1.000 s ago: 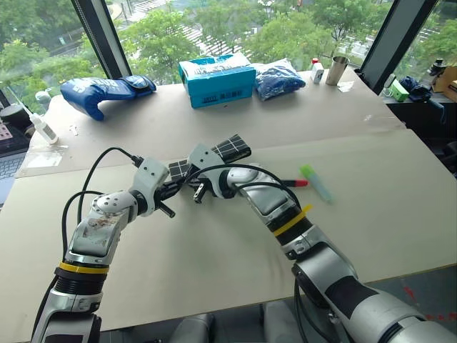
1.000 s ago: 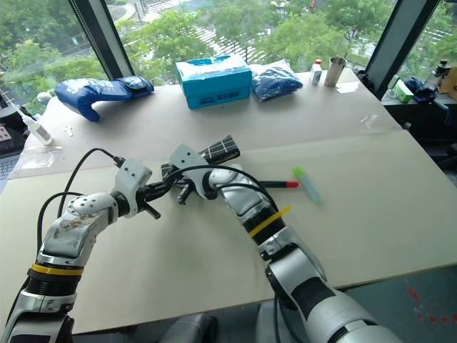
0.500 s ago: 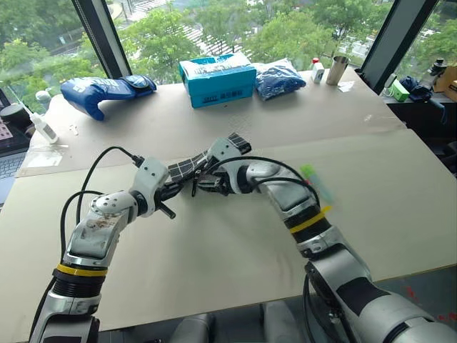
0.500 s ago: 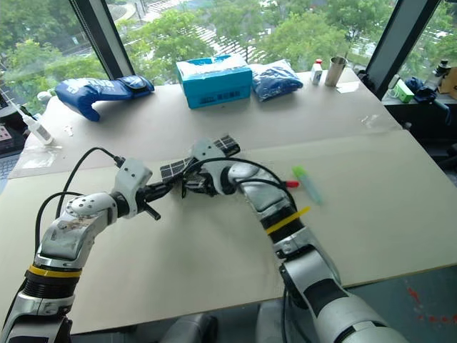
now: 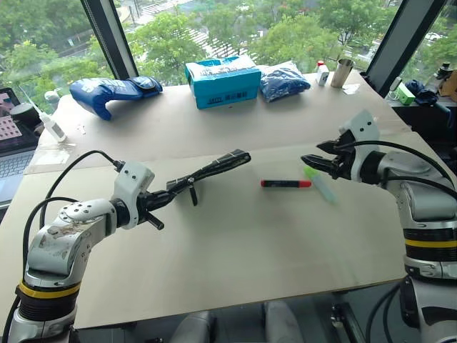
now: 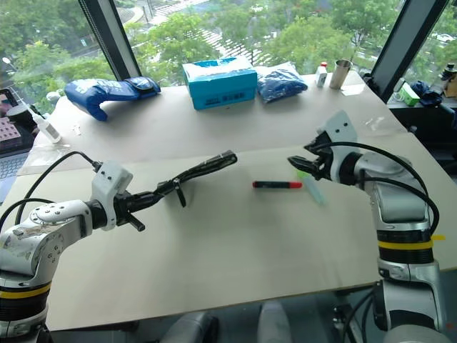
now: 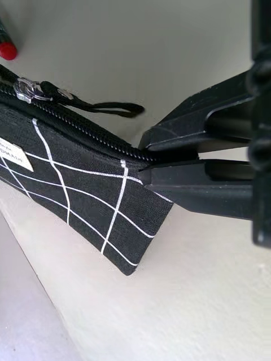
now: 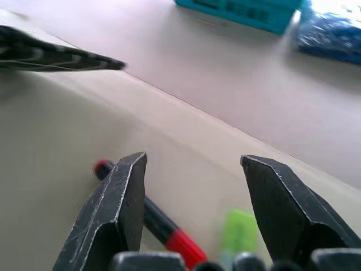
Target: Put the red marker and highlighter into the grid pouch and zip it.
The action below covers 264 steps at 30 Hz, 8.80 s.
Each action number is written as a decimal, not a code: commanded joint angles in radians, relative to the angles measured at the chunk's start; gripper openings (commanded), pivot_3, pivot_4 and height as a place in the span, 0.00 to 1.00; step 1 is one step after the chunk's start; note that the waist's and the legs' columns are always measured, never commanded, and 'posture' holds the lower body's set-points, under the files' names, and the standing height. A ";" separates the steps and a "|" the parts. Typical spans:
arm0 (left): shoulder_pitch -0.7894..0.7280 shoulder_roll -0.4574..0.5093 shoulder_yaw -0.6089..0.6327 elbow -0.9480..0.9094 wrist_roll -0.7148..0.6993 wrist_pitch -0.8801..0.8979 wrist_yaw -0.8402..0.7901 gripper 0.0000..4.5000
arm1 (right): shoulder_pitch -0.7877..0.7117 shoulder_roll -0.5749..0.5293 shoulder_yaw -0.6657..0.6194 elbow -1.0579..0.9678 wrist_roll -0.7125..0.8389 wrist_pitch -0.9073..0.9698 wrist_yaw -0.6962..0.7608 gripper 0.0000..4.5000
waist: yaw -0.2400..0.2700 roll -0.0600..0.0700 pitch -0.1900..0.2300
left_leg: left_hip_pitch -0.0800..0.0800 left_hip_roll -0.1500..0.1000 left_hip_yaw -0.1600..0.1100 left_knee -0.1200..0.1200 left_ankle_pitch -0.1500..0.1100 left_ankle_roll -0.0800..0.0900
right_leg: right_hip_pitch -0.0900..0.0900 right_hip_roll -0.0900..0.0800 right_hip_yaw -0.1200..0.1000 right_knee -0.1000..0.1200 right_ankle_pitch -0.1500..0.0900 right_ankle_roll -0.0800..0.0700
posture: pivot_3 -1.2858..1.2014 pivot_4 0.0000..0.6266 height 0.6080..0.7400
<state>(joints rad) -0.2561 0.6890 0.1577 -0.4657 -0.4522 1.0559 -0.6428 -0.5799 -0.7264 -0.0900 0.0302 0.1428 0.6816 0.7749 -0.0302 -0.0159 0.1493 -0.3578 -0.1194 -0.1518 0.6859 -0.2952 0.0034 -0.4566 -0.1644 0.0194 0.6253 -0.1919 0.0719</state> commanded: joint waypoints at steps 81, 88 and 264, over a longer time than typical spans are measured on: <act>-0.008 0.045 -0.117 0.019 -0.074 -0.032 0.015 0.00 | -0.064 -0.037 0.339 -0.210 0.072 -0.115 0.296 0.23 | 0.017 -0.003 0.004 | 0.011 0.017 0.018 -0.004 -0.010 0.004 | 0.012 0.019 0.015 -0.029 0.013 0.000 | 0.52 0.24 1.00; -0.002 0.047 -0.112 0.007 -0.079 -0.025 0.018 0.00 | -0.088 -0.007 0.354 -0.158 0.045 -0.124 0.292 0.23 | 0.017 -0.003 0.004 | 0.010 0.017 0.018 -0.004 -0.010 0.004 | 0.010 0.019 0.015 -0.029 0.013 0.000 | 0.52 0.24 1.00; -0.079 0.070 -0.127 0.075 -0.211 0.024 -0.075 0.00 | 0.006 -0.140 0.159 -0.344 0.087 -0.217 0.402 0.12 | 0.009 -0.003 0.004 | 0.005 0.017 0.023 0.001 -0.009 0.002 | -0.001 0.019 0.017 -0.015 0.014 -0.001 | 0.52 0.24 1.00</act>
<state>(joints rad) -0.3279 0.7598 0.0248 -0.3790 -0.6684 1.0938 -0.7182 -0.5472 -0.8693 0.0422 -0.2718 0.2387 0.4569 1.1906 -0.0212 -0.0191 0.1532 -0.3530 -0.1020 -0.1287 0.6866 -0.3047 0.0052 -0.4573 -0.1458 0.0367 0.6100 -0.1776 0.0711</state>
